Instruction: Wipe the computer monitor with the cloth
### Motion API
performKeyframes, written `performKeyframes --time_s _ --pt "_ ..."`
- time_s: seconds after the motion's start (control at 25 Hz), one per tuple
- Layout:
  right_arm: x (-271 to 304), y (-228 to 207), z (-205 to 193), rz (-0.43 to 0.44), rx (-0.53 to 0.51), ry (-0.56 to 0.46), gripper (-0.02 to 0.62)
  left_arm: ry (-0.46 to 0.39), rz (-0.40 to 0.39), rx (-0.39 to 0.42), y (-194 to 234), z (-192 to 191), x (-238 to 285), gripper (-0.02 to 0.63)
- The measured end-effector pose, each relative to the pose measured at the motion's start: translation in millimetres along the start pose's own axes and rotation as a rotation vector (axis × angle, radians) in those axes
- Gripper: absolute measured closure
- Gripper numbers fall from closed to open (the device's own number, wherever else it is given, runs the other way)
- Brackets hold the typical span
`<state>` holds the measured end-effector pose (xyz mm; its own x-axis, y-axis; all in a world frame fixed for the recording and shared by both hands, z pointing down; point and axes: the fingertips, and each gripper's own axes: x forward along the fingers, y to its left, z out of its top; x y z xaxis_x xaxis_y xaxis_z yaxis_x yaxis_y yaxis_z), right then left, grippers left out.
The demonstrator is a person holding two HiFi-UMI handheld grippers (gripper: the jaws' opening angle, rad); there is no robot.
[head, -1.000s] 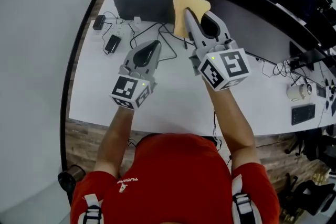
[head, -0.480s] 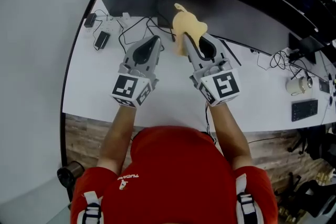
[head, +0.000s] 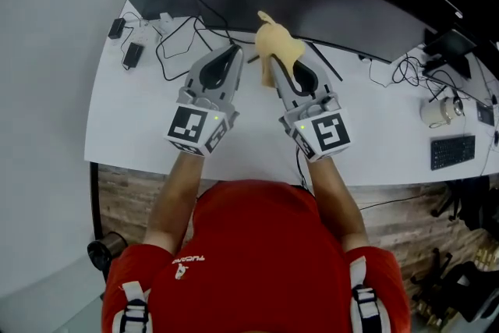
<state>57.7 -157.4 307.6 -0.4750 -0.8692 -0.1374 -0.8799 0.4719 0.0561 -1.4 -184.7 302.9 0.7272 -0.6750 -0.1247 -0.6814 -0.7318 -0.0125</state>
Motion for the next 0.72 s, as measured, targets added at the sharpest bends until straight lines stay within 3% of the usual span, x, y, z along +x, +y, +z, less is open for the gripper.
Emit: performKeyframes --time_s 0.32,0.72 --pt "-30.2 -29.4 -15.8 -0.011 0.033 0.015 0.537 0.027 -0.017 -0.004 -35.7 -13.8 25.4 0.595" --pt "-45.4 -46.3 -24.5 -0.026 0.023 0.041 0.538 0.037 -0.023 -0.018 -45.4 -23.0 39.1 0.595"
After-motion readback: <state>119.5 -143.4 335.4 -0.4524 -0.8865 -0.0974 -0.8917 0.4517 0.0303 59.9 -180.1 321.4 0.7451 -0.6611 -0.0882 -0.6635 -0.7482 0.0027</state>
